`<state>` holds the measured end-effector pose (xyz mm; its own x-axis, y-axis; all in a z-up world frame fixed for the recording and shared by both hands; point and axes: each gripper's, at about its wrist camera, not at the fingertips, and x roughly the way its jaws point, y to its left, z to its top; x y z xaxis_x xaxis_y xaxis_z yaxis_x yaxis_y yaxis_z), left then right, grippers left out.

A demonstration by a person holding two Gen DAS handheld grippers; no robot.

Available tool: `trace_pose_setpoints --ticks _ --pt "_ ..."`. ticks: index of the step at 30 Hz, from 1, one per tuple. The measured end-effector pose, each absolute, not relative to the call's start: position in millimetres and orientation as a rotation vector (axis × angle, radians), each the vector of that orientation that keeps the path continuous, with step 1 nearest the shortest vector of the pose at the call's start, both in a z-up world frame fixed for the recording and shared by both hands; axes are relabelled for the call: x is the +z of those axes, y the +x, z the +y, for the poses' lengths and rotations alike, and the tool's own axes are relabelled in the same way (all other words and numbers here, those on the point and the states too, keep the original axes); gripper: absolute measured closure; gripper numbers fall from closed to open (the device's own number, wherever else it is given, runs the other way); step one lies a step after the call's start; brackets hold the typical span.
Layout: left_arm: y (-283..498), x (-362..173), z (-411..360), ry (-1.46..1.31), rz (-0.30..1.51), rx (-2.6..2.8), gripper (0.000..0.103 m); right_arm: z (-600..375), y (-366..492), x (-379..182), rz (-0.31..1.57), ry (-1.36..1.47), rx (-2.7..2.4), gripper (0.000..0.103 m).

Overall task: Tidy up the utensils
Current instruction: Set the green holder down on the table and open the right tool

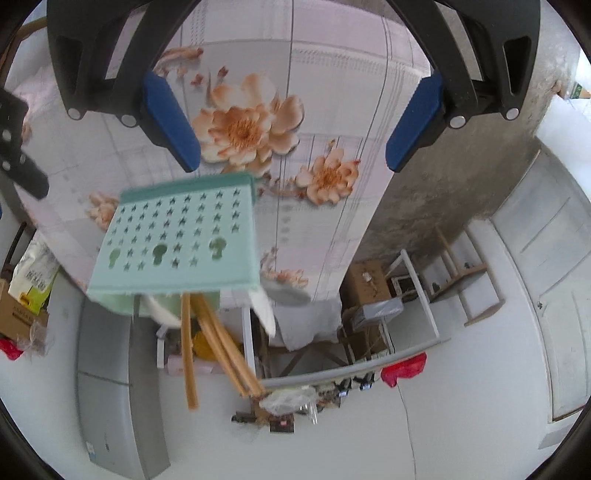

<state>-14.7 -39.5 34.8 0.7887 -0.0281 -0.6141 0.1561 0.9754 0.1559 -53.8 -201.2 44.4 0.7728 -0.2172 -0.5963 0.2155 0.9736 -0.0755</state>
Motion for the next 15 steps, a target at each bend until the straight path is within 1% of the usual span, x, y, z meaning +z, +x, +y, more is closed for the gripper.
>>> trace_pose_setpoints --ticks 15 --pt "-5 28 -21 0.175 0.683 0.002 0.006 -208 -45 34 0.713 0.000 -0.285 0.008"
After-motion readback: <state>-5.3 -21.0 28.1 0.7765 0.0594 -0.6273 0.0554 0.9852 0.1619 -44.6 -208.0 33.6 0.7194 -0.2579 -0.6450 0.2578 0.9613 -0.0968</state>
